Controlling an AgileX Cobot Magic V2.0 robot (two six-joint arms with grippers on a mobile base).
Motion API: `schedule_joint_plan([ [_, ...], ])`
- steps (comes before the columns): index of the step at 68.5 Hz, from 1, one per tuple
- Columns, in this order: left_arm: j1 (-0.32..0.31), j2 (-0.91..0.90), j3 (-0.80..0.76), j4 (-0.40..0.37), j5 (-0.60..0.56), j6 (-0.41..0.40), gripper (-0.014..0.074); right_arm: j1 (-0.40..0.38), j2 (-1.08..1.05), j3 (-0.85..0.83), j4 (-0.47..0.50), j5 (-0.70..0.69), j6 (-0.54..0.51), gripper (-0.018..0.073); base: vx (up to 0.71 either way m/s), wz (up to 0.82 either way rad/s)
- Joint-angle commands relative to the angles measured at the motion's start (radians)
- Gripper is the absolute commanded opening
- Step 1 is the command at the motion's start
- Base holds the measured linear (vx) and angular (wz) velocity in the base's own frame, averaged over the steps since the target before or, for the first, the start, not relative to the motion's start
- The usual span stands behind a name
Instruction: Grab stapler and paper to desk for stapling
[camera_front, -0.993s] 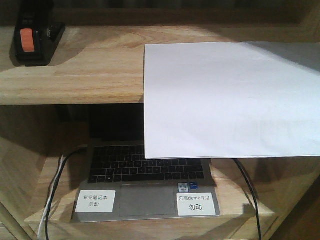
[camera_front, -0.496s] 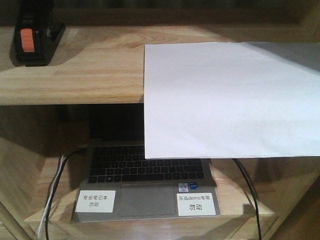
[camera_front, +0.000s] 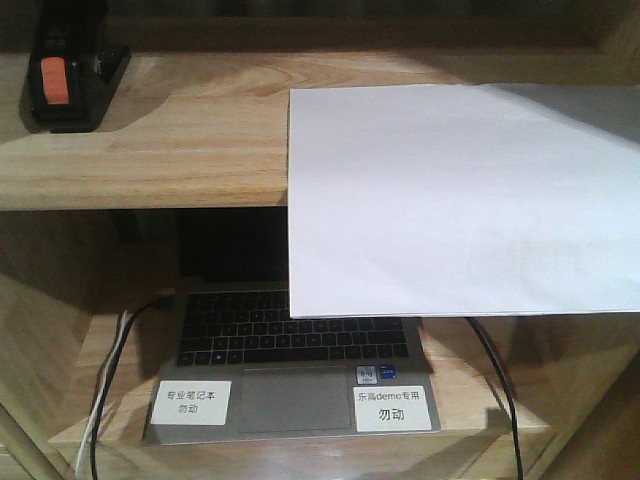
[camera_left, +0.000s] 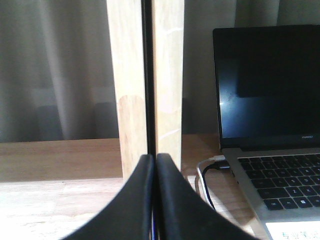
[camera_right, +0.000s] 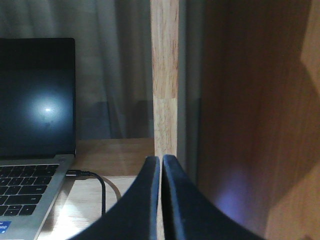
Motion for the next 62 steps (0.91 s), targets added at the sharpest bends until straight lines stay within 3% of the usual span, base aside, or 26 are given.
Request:
schedule_joint_plan([
  [1,0.001,-0.014,0.010,-0.001,-0.077,-0.006,-0.0006,0.000,-0.009,0.005,-0.009,-0.075,-0.010,-0.0006,0.00,0.00],
  [50,0.001,-0.014,0.010,-0.001,-0.113,-0.006,-0.0006,0.000,-0.009,0.005,-0.010,-0.079,-0.010,-0.0006,0.00,0.00],
  [62,0.001,-0.014,0.010,-0.003,-0.177,-0.015,-0.0006,0.000,-0.009,0.005,-0.010,-0.127,-0.010,-0.0006,0.00,0.00],
])
